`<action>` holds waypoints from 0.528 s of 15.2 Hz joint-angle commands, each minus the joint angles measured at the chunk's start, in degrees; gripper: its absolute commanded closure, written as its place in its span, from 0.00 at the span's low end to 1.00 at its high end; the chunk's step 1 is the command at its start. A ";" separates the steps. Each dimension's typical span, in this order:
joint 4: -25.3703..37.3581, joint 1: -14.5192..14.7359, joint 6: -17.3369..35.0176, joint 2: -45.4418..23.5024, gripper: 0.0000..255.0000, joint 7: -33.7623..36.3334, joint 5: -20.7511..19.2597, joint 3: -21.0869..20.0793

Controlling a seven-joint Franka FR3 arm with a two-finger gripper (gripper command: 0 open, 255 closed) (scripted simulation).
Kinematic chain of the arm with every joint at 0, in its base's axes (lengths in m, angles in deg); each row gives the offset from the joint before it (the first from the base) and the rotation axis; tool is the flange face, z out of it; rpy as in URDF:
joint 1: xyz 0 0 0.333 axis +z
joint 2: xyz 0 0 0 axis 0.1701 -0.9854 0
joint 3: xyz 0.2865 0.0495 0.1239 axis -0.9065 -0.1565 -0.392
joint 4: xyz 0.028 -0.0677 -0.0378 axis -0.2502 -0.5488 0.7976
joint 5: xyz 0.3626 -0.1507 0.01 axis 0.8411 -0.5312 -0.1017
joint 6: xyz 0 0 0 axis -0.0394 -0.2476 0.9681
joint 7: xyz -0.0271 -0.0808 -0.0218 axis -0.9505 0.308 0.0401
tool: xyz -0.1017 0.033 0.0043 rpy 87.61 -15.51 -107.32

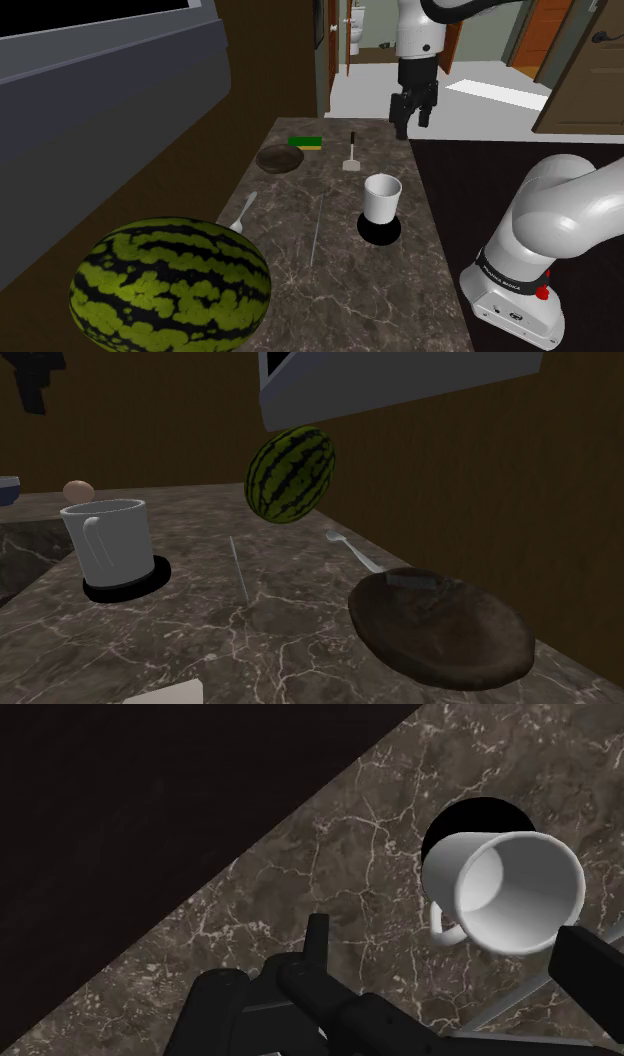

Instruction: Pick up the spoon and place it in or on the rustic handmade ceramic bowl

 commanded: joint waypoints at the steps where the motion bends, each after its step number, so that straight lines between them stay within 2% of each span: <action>1: 0.00 0.00 0.00 0.00 0.00 0.00 0.00 0.00; 8: -1.41 0.70 10.11 -6.51 0.00 14.05 7.60 -7.72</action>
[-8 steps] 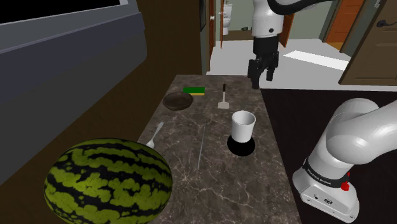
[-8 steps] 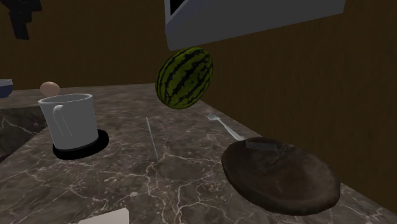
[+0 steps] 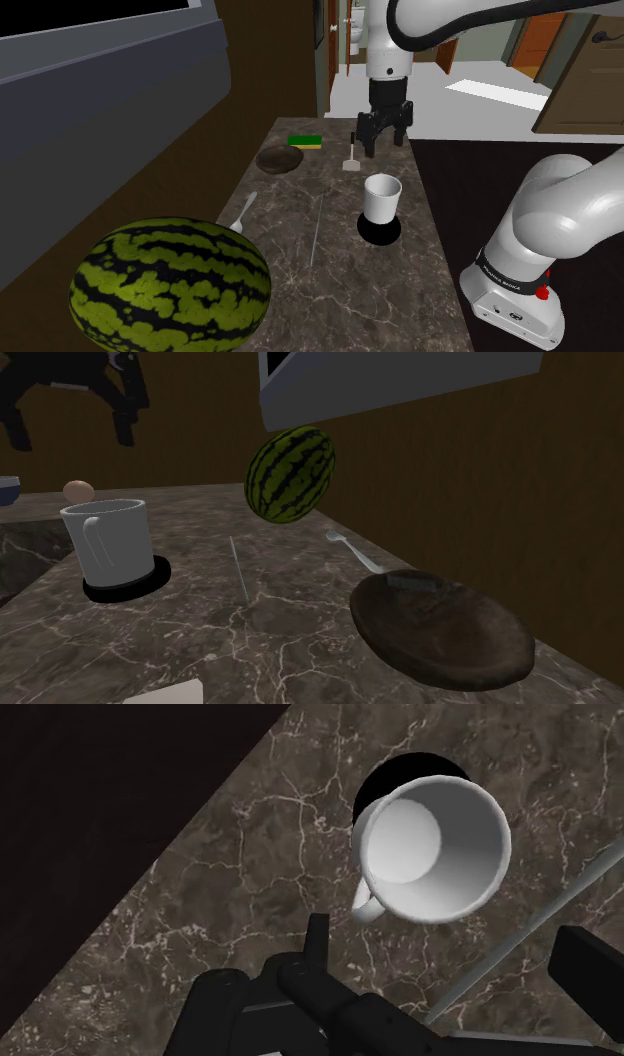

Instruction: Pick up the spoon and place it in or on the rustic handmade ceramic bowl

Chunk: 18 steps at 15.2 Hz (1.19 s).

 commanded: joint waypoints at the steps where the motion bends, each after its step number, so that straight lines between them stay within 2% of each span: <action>1: -0.12 0.21 3.24 -2.28 0.00 4.17 2.04 -2.29; 6: 1.95 0.20 11.06 -9.96 0.00 13.61 5.39 -7.47; 10: 5.12 -0.16 17.13 -17.28 0.00 21.19 6.43 -11.24; 14: 9.55 -0.58 22.70 -25.41 0.00 29.10 5.66 -14.43; 18: 15.15 -0.66 27.45 -34.13 0.00 37.45 2.99 -16.67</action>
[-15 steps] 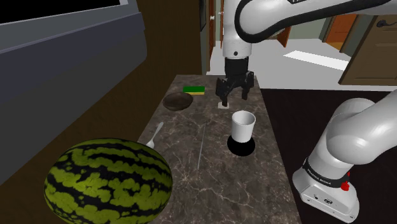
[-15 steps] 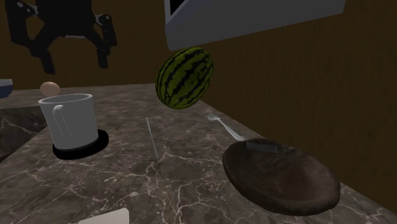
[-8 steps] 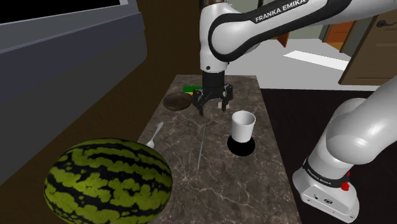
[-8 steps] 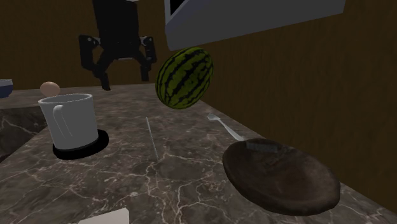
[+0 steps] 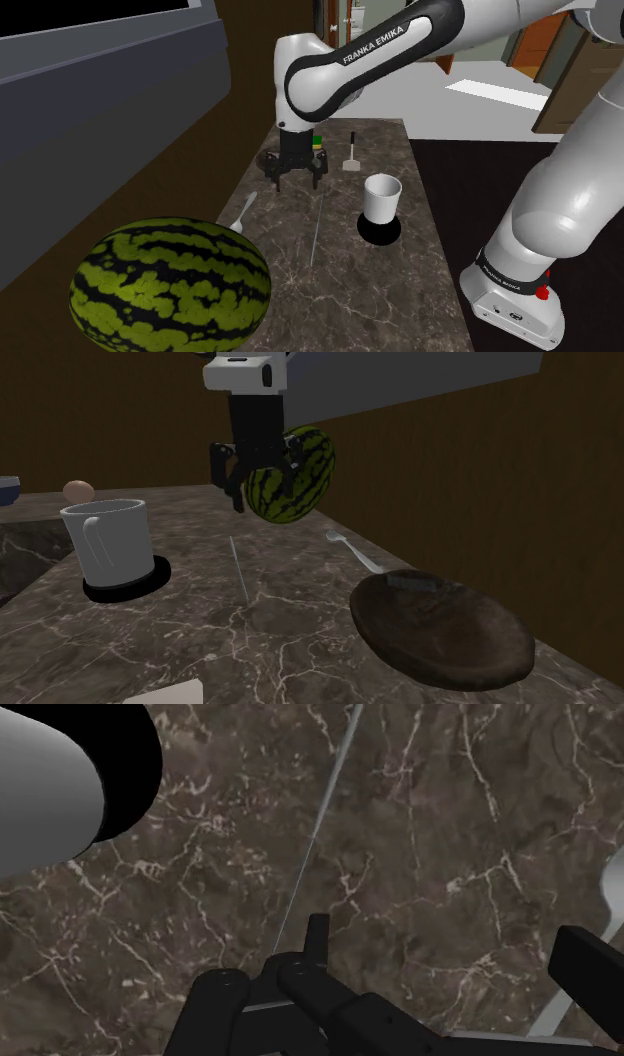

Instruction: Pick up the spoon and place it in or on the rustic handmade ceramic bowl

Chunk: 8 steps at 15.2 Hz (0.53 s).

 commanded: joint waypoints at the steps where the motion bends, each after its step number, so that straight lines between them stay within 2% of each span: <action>1: 3.24 0.22 2.47 -4.83 0.00 4.77 -1.80 -1.08; 8: 16.52 3.10 7.08 -20.58 0.00 19.23 -9.36 -0.63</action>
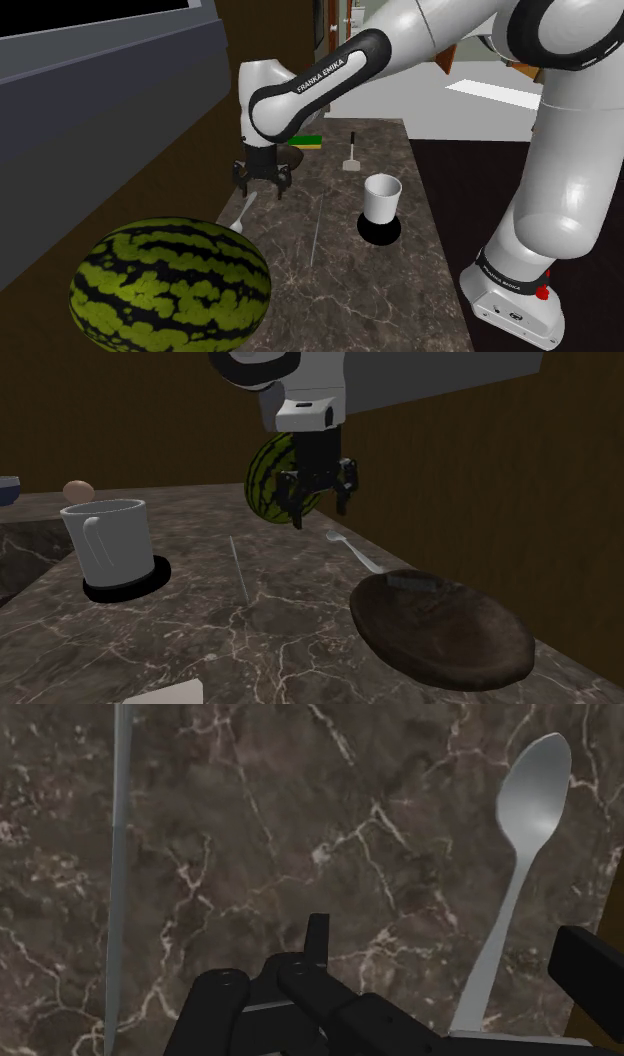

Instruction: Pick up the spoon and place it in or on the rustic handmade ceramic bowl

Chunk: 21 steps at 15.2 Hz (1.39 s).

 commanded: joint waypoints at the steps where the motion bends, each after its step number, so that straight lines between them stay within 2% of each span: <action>1: 4.91 1.17 0.38 -4.70 0.00 3.99 -2.26 0.78; 4: 12.15 3.37 0.70 -11.31 0.00 9.09 -4.86 2.38; 12: 11.70 4.69 4.94 -15.11 0.00 9.99 -6.15 3.11; 20: 11.70 4.69 4.94 -15.11 0.00 9.98 -6.14 3.11; 21: 11.70 4.69 4.94 -15.11 1.00 9.98 -6.14 3.11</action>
